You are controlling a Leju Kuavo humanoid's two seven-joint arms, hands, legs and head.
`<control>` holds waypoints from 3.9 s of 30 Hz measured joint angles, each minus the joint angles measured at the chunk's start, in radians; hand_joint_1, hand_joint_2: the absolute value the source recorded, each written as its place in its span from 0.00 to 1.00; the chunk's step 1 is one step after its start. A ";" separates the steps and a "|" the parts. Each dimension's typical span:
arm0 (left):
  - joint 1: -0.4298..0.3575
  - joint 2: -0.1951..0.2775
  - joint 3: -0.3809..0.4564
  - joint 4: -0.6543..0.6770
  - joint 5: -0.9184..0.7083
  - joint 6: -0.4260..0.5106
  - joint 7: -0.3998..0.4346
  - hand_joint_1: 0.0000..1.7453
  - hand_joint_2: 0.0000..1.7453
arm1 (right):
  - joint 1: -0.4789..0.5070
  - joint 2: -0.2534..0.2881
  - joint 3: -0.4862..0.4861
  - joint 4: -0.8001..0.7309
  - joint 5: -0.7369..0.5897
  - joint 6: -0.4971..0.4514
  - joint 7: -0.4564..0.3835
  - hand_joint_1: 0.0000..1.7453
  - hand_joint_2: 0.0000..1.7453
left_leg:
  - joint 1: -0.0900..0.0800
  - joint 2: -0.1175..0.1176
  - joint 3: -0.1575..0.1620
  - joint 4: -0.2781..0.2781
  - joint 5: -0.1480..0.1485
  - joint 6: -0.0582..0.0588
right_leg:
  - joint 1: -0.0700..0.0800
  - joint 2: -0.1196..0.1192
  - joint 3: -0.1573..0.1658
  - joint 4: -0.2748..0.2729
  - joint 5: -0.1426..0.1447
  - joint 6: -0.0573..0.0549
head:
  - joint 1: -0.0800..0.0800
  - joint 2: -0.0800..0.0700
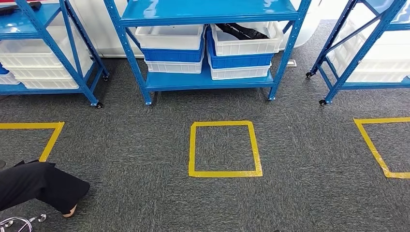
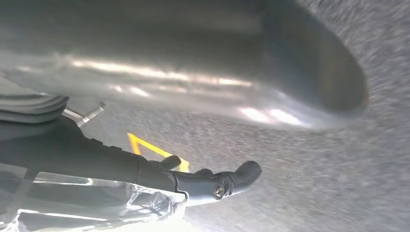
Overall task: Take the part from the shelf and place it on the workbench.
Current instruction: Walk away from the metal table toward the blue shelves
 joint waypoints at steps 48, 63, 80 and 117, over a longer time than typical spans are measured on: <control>0.007 0.023 -0.049 0.027 -0.018 -0.003 -0.003 0.00 0.00 | 0.002 -0.007 -0.125 0.000 0.019 0.000 -0.061 0.00 0.00 | -0.009 0.026 -0.171 0.321 -0.123 -0.045 | -0.007 -0.002 0.100 -0.175 0.058 -0.022 | -0.017 0.000; 0.011 0.035 -0.021 0.027 0.017 0.019 -0.048 0.00 0.00 | 0.009 -0.052 -0.392 -0.004 -0.039 0.000 -0.218 0.00 0.00 | -0.065 0.016 -0.060 0.129 -0.060 0.019 | 0.041 -0.003 0.021 -0.026 -0.010 -0.013 | -0.008 0.000; 0.024 0.071 -0.017 0.031 0.000 -0.018 -0.054 0.00 0.00 | -0.069 -0.040 -0.395 0.056 -0.001 0.171 -0.270 0.00 0.00 | -0.004 0.029 -0.100 0.199 -0.070 -0.083 | 0.005 -0.004 0.122 -0.220 0.080 -0.047 | -0.025 0.000; 0.029 0.076 -0.018 0.034 -0.013 0.003 -0.083 0.00 0.00 | -0.076 -0.073 -0.396 0.075 -0.015 0.233 -0.296 0.00 0.00 | -0.050 0.018 -0.046 0.098 -0.049 -0.004 | 0.042 -0.002 0.123 -0.237 0.091 -0.033 | -0.010 0.000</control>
